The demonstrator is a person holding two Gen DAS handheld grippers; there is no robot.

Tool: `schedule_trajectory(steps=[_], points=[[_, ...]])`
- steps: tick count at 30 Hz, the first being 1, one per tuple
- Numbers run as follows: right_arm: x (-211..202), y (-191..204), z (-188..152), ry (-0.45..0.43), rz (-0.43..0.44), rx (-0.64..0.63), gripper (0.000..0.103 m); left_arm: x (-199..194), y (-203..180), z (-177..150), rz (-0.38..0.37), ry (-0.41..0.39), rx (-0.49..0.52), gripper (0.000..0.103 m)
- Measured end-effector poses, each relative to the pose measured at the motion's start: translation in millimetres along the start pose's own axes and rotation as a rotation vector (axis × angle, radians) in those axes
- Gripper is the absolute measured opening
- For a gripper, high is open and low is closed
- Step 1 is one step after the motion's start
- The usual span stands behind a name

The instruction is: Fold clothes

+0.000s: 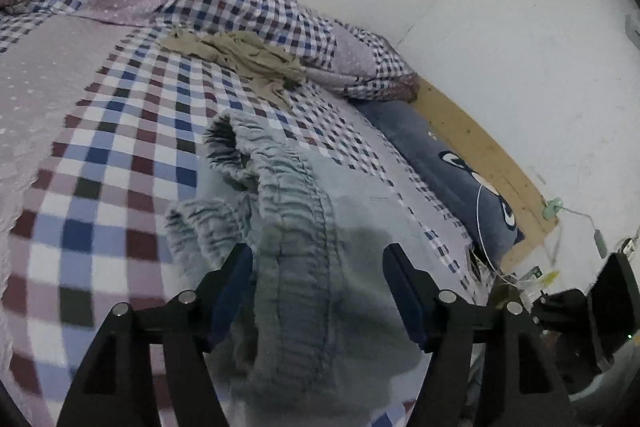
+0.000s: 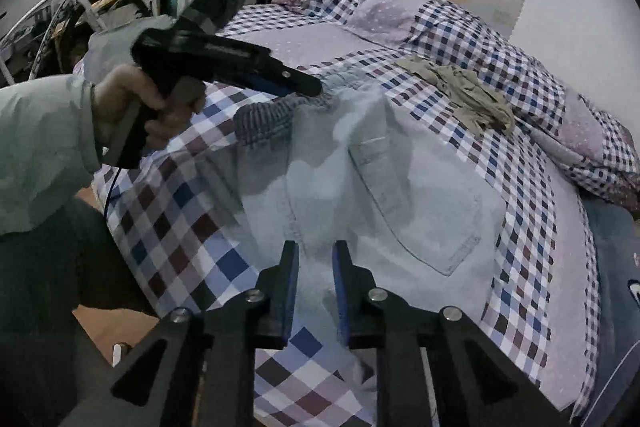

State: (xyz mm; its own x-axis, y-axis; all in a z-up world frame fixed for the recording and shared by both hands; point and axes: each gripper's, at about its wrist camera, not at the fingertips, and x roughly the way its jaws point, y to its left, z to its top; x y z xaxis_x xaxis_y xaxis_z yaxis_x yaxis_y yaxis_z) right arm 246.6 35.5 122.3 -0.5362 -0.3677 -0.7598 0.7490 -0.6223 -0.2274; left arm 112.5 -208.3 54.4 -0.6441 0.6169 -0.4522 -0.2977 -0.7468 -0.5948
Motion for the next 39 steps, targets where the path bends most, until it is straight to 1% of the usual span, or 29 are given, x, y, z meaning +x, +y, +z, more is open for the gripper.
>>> schedule_trajectory(steps=[2, 4, 5, 6, 7, 8, 9, 10, 11, 12, 14, 15, 16, 17, 18, 21, 22, 24, 27, 29, 30, 33, 34, 35, 36, 37, 38, 39], points=[[1, -1, -2, 0.003, 0.000, 0.013, 0.018, 15, 6, 5, -0.015, 0.031, -0.042, 0.072], [3, -2, -2, 0.009, -0.002, 0.018, 0.018, 32, 13, 6, -0.051, 0.087, -0.089, 0.072], [3, -2, -3, 0.015, -0.005, 0.020, 0.018, 37, 15, 4, -0.050, 0.126, -0.101, 0.072], [4, -3, -3, 0.020, -0.007, 0.021, 0.018, 41, 15, 5, -0.034, 0.149, -0.100, 0.069], [3, -4, -4, 0.020, -0.010, 0.024, 0.018, 41, 14, 5, -0.034, 0.155, -0.104, 0.051], [2, -6, -4, 0.019, -0.014, 0.029, 0.018, 39, 14, 6, -0.055, 0.160, -0.121, 0.043], [1, -8, -4, 0.018, -0.018, 0.033, 0.018, 37, 13, 7, -0.076, 0.165, -0.137, 0.039], [0, -10, -5, 0.017, -0.023, 0.037, 0.018, 31, 12, 8, -0.096, 0.157, -0.146, 0.031], [-2, -12, -5, 0.015, -0.031, 0.041, 0.018, 20, 9, 9, -0.113, 0.138, -0.148, 0.027], [-6, -17, -5, 0.009, -0.042, 0.050, 0.018, 6, 5, 10, -0.155, 0.112, -0.159, 0.023], [-13, -26, -7, -0.005, -0.052, 0.076, 0.018, -31, -3, 8, -0.285, 0.048, -0.194, 0.018], [-17, -32, -9, -0.012, -0.054, 0.093, 0.023, -43, -5, 5, -0.328, 0.028, -0.191, 0.017], [-18, -37, -11, -0.013, -0.061, 0.110, 0.036, -51, -5, -2, -0.352, 0.018, -0.169, 0.016], [-17, -42, -15, -0.007, -0.066, 0.124, 0.039, -58, -4, -9, -0.376, 0.009, -0.147, 0.016], [-17, -47, -18, -0.001, -0.070, 0.138, 0.040, -57, 3, -18, -0.367, 0.037, -0.167, 0.016], [-16, -58, -28, 0.009, -0.069, 0.177, 0.040, -43, 38, -49, -0.216, 0.170, -0.330, 0.016], [-15, -60, -31, 0.011, -0.067, 0.189, 0.040, -44, 43, -55, -0.195, 0.182, -0.352, 0.016], [-12, -65, -36, 0.023, -0.065, 0.207, 0.040, -54, 40, -55, -0.205, 0.152, -0.332, 0.016], [-8, -68, -39, 0.033, -0.061, 0.224, 0.040, -55, 46, -64, -0.169, 0.173, -0.362, 0.017], [-9, -65, -38, 0.026, -0.050, 0.217, 0.040, -60, 47, -68, -0.161, 0.172, -0.380, 0.019], [-10, -64, -36, 0.022, -0.049, 0.211, 0.040, -64, 45, -70, -0.154, 0.170, -0.379, 0.023], [-12, -63, -28, -0.004, -0.036, 0.203, 0.040, -74, 41, -79, -0.129, 0.146, -0.378, 0.029], [-13, -62, -26, -0.013, -0.031, 0.206, 0.040, -76, 40, -81, -0.121, 0.136, -0.383, 0.035], [-13, -60, -25, -0.020, -0.026, 0.209, 0.040, -81, 40, -83, -0.109, 0.124, -0.394, 0.039], [-13, -59, -23, -0.028, -0.021, 0.213, 0.040, -87, 41, -86, -0.088, 0.107, -0.409, 0.056], [-13, -54, -22, -0.042, -0.012, 0.215, 0.040, -94, 41, -89, -0.075, 0.084, -0.432, 0.065], [-14, -49, -20, -0.056, -0.004, 0.215, 0.042, -100, 41, -93, -0.073, 0.055, -0.461, 0.066], [-13, -40, -17, -0.073, 0.006, 0.194, 0.051, -106, 41, -96, -0.072, 0.033, -0.486, 0.070]])
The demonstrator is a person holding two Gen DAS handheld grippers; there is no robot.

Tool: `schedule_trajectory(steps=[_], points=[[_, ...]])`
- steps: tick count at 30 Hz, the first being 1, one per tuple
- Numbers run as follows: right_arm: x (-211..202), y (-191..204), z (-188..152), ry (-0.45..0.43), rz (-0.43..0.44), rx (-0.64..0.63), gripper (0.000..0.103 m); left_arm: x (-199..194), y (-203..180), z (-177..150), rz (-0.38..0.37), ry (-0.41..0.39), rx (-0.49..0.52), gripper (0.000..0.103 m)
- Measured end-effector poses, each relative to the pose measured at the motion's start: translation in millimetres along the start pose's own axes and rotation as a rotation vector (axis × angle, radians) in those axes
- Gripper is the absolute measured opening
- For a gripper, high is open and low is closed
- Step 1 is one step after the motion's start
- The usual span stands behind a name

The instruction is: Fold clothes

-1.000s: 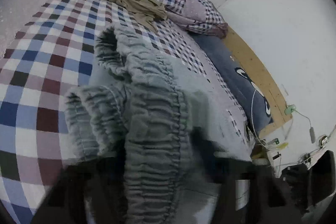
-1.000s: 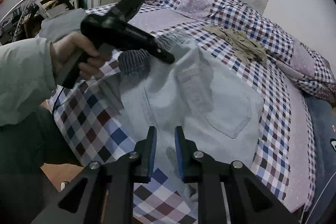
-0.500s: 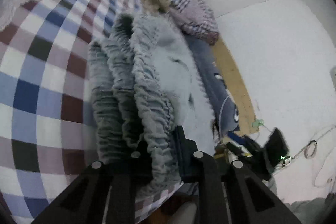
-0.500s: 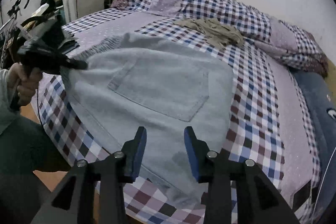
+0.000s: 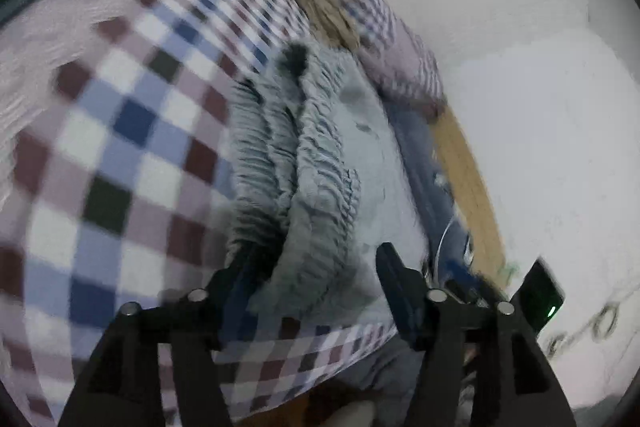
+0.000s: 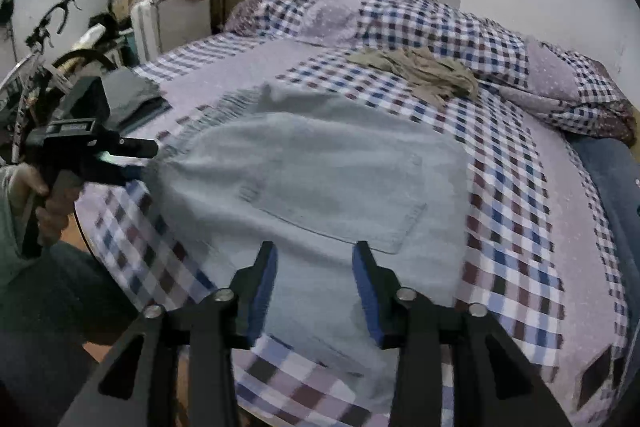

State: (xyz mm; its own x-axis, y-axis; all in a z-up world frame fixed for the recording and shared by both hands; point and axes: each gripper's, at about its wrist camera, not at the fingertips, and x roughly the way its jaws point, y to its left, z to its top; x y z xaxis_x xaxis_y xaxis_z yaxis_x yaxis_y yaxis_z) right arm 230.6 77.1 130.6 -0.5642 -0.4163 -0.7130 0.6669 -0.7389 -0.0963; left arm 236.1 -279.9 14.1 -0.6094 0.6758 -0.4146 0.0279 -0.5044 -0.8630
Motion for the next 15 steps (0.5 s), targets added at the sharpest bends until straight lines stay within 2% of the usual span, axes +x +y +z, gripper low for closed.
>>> schedule_trajectory(steps=[1, 2, 3, 4, 7, 9, 12, 13, 15], points=[[1, 10, 1, -0.016, 0.012, -0.021, 0.056, -4, 1, -4, 0.008, -0.013, -0.020, 0.079], [2, 20, 1, -0.031, 0.022, -0.043, 0.057, -8, 3, -7, 0.027, -0.022, -0.038, 0.085], [5, 32, 2, -0.038, 0.025, -0.080, 0.062, -12, 5, -11, 0.046, -0.031, -0.056, 0.088], [10, 49, 3, -0.043, 0.021, -0.129, 0.066, -12, 6, -14, 0.058, -0.029, -0.069, 0.088], [21, 86, 5, -0.056, 0.043, -0.224, 0.066, -2, 7, -19, 0.074, 0.009, -0.096, 0.088], [25, 109, 4, -0.079, 0.042, -0.283, 0.067, 5, 5, -17, 0.052, 0.020, -0.097, 0.088], [31, 133, 4, -0.104, 0.027, -0.347, 0.068, 15, 6, -7, 0.001, -0.012, -0.142, 0.088], [34, 141, 4, -0.116, 0.010, -0.379, 0.069, 16, 7, -5, -0.013, -0.022, -0.161, 0.076], [40, 153, 4, -0.135, -0.023, -0.429, 0.070, 12, 11, -2, -0.033, -0.040, -0.192, 0.064]])
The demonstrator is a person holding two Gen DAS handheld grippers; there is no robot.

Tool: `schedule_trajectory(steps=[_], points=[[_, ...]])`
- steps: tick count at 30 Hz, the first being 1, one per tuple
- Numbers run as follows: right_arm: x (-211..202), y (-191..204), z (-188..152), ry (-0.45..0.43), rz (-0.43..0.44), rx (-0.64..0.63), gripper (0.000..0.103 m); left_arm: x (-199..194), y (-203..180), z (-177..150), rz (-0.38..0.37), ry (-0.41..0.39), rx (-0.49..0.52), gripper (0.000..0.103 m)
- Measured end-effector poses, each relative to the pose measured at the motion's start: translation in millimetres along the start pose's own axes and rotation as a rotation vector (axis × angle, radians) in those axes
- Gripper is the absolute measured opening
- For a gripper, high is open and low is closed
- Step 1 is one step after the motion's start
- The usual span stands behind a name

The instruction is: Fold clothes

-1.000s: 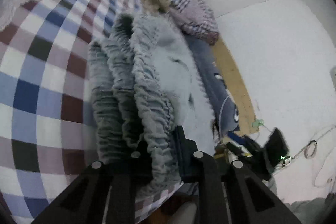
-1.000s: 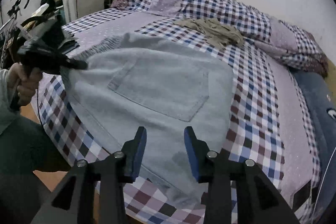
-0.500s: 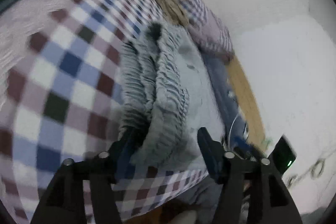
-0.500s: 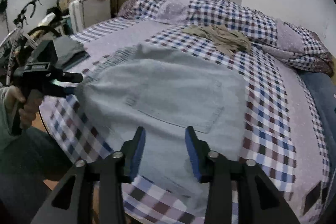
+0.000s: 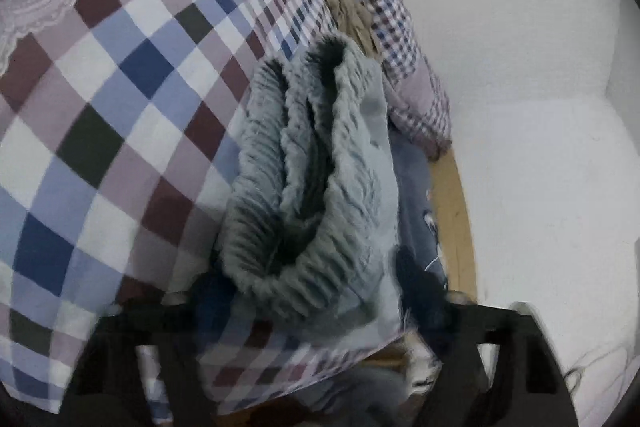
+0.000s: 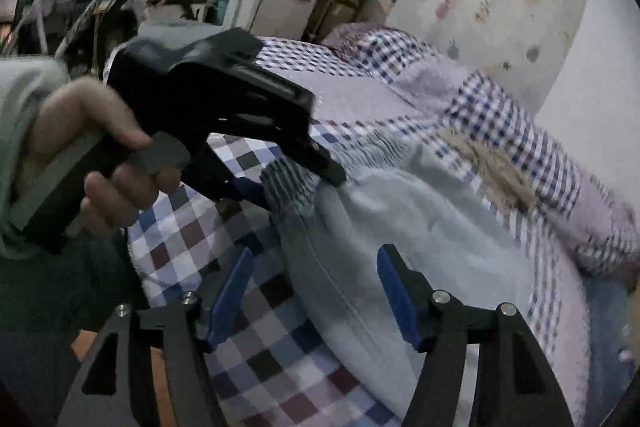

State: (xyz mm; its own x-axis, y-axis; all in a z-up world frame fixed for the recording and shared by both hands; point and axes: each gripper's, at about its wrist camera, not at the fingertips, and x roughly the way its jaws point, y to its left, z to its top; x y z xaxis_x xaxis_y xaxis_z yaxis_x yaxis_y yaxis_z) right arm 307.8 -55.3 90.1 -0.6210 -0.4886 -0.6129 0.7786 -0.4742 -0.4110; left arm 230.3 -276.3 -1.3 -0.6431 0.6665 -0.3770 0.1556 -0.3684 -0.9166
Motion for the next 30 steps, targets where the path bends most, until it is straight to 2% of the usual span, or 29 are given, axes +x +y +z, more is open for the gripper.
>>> schedule_trajectory(steps=[1, 2, 3, 10, 12, 14, 15, 16, 17, 18, 20, 21, 22, 24, 26, 30], points=[[3, 5, 2, -0.008, -0.020, -0.028, 0.071, -3, 1, 2, -0.026, -0.002, -0.010, 0.052], [7, 9, 4, -0.013, -0.037, -0.051, 0.073, -5, 0, 3, -0.057, 0.003, -0.010, 0.047], [11, 13, 6, -0.019, -0.056, -0.073, 0.079, -8, -2, 4, -0.076, 0.006, 0.003, 0.045], [54, 27, 28, -0.011, -0.195, -0.176, 0.081, -16, -28, 13, -0.149, 0.020, 0.095, 0.040], [65, 27, 31, -0.005, -0.232, -0.183, 0.081, -21, -33, 18, -0.169, 0.019, 0.120, 0.031], [73, 22, 35, -0.016, -0.254, -0.157, 0.081, -28, -36, 23, -0.188, 0.016, 0.142, 0.031], [75, 17, 37, -0.021, -0.253, -0.127, 0.073, -34, -36, 28, -0.195, 0.012, 0.148, 0.031], [78, 8, 37, -0.005, -0.226, -0.071, 0.040, -38, -35, 32, -0.198, 0.002, 0.147, 0.032], [82, -2, 38, 0.011, -0.199, -0.015, 0.034, -41, -33, 33, -0.193, -0.010, 0.134, 0.032], [85, -11, 39, 0.026, -0.171, 0.040, 0.033, -42, -29, 33, -0.192, -0.024, 0.115, 0.033], [88, -23, 39, 0.035, -0.131, 0.112, 0.029, -49, -19, 35, -0.190, -0.063, 0.062, 0.053], [87, -26, 38, 0.030, -0.117, 0.133, 0.026, -51, -14, 37, -0.184, -0.077, 0.039, 0.076], [85, -31, 38, 0.021, -0.100, 0.167, 0.025, -52, -9, 38, -0.175, -0.087, 0.021, 0.085], [80, -41, 37, 0.008, -0.071, 0.227, 0.023, -47, -3, 39, -0.160, -0.095, -0.011, 0.085], [71, -54, 34, -0.016, -0.061, 0.287, 0.023, -35, -5, 40, -0.160, -0.057, -0.017, 0.085], [57, -62, 33, -0.041, -0.072, 0.302, 0.022, -10, -15, 46, -0.184, 0.022, -0.012, 0.085]])
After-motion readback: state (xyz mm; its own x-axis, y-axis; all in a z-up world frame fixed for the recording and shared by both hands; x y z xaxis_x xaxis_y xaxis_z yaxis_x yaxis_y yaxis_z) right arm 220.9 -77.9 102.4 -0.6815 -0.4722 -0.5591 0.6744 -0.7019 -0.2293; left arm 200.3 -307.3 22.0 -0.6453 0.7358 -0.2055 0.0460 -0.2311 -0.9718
